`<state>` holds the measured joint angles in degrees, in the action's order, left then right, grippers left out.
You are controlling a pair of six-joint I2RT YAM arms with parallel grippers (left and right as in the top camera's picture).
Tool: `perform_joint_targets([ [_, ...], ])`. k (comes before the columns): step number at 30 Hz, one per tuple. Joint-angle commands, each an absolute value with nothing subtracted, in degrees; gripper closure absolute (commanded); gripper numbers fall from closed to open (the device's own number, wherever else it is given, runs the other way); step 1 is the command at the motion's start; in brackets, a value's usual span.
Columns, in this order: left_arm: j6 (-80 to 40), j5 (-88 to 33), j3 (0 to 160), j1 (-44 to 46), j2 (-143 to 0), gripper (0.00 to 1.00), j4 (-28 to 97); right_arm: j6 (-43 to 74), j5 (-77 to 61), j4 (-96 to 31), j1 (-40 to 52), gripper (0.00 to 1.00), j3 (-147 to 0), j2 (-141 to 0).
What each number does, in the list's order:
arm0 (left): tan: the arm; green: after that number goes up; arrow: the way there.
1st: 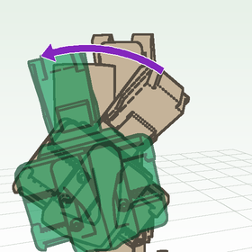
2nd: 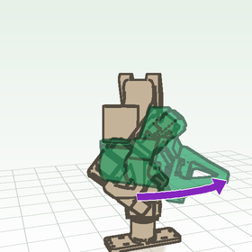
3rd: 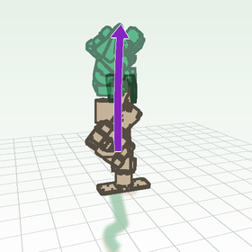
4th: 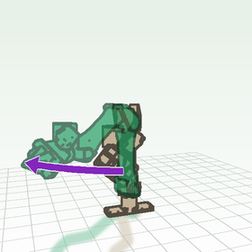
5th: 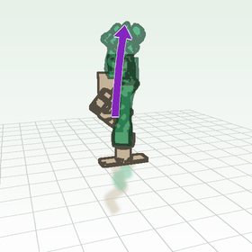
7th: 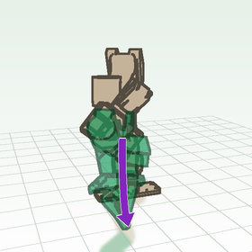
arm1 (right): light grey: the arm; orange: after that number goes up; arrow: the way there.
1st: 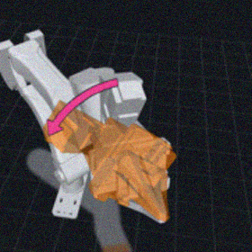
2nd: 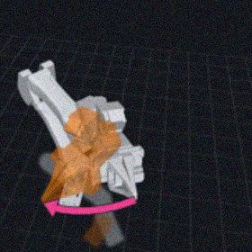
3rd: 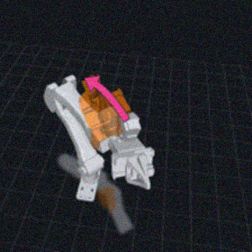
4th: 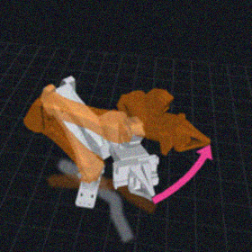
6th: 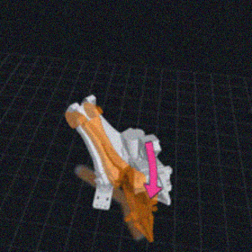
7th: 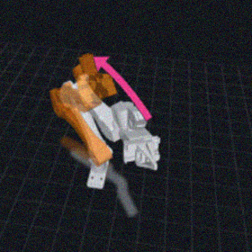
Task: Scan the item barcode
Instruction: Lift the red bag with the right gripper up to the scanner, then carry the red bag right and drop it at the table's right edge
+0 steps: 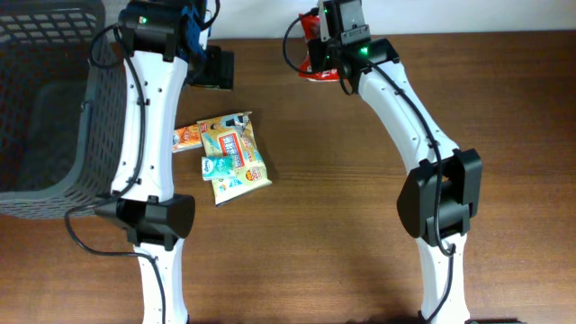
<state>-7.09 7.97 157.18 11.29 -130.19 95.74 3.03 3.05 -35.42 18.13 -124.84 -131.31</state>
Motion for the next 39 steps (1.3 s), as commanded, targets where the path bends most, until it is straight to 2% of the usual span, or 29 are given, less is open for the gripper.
perform_joint_targets([
  [1,-6.8,8.6,156.3,11.3,-129.9,0.01,95.4,3.5,3.9,-32.1,16.8,0.96,-126.3,-134.0],
  [10,-6.8,8.6,156.3,11.3,-129.9,0.01,95.5,3.5,6.4,-26.2,16.1,0.96,-126.3,-138.0],
  [22,-6.8,8.6,156.3,11.3,-129.9,0.01,95.3,3.5,6.8,-26.8,16.0,0.96,-126.3,-137.7],
  [26,-6.8,8.6,156.3,11.3,-129.9,0.01,95.3,6.6,13.4,-28.1,15.6,0.96,-126.3,-135.9],
  [32,-6.8,8.6,156.3,11.3,-129.9,0.01,95.2,10.6,13.1,-33.3,9.7,0.96,-126.3,-131.1],
  [39,-6.8,8.6,156.3,11.3,-129.9,0.01,95.3,18.5,11.6,-44.1,-1.8,0.96,-126.3,-129.5],
])
